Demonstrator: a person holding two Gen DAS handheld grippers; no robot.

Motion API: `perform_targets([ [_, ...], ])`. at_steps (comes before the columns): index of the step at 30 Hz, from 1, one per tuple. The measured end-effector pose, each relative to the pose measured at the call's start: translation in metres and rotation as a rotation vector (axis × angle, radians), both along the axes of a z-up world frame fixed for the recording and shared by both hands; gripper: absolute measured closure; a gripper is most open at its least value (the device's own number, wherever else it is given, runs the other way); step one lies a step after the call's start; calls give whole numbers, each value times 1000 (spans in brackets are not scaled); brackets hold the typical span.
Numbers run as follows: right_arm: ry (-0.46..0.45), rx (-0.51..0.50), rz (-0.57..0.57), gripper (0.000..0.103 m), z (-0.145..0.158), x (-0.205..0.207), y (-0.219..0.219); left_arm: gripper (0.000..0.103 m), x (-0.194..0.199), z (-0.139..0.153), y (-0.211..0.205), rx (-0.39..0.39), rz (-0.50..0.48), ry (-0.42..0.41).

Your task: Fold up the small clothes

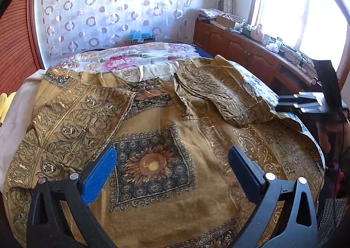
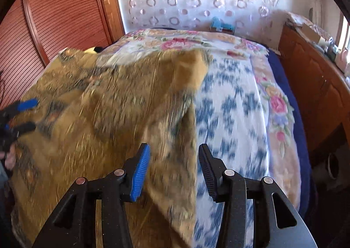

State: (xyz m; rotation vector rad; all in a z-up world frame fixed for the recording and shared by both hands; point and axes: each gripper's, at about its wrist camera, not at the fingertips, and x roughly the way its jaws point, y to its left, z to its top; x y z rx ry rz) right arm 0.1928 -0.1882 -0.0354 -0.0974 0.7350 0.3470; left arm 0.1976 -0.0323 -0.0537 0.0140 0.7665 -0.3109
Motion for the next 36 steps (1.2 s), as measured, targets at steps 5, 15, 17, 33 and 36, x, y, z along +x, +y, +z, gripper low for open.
perform_targets([
  [5, 0, -15, 7, 55, -8, -18, -15, 1, -1, 1, 12, 5, 26, -1],
  [15, -25, -83, -52, 99, -13, -37, -37, 1, -6, 4, 31, 2, 59, -14],
  [17, -27, -55, -47, 99, -10, -41, -42, 1, -5, 4, 36, 6, 65, -17],
  [33, -108, -47, -43, 48, 12, 10, -25, 5, 48, 31, 133, 92, 203, -40],
  [36, -102, -52, -40, 48, 6, 38, -17, 13, 63, 30, 144, 91, 209, -15],
])
